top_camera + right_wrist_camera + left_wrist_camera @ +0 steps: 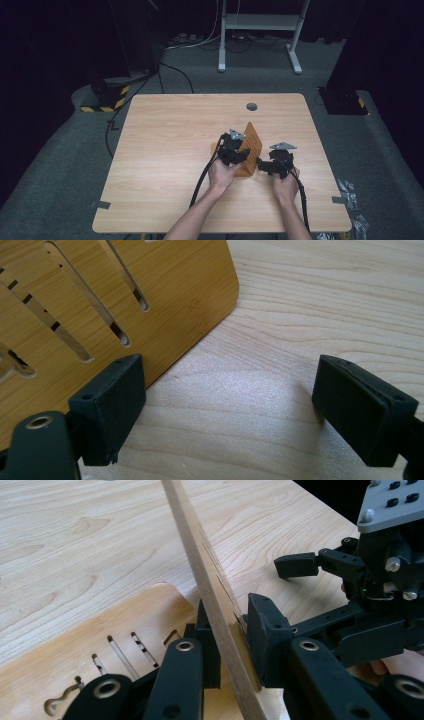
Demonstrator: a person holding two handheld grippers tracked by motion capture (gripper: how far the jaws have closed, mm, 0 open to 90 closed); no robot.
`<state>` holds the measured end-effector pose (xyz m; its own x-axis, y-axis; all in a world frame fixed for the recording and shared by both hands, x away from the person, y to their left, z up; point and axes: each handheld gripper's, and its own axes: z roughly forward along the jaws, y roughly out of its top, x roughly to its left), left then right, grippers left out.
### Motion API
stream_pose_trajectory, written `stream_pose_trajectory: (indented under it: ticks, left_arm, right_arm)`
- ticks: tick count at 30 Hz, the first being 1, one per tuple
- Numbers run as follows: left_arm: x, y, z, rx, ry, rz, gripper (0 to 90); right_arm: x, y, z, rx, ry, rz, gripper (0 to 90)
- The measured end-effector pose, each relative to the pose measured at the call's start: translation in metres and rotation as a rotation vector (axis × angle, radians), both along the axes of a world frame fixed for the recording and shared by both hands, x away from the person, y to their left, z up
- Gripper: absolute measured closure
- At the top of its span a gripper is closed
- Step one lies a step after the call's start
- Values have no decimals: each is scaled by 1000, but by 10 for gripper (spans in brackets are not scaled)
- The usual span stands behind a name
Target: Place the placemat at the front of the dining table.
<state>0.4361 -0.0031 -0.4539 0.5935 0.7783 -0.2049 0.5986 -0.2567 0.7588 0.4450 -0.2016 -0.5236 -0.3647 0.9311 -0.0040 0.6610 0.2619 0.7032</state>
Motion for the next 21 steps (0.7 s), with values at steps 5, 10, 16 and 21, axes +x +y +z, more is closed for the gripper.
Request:
stream_pose_trajectory:
  ticks: [5,10,16,21]
  left_arm:
    - [-1,1,1,-11,-3,-10,781]
    - [-4,-1,4,-24,-21,-25,823]
    - [-7,-3,6,-28,-30,-47,858]
    - [-9,-3,7,-24,-33,-55,859]
  right_arm:
    - [0,0,0,0,-8,-1,136]
    - [-2,-2,-1,-2,-11,0,135]
    - [-4,-4,1,-3,4,4,134]
    - [-5,-4,0,-2,-10,-5,135]
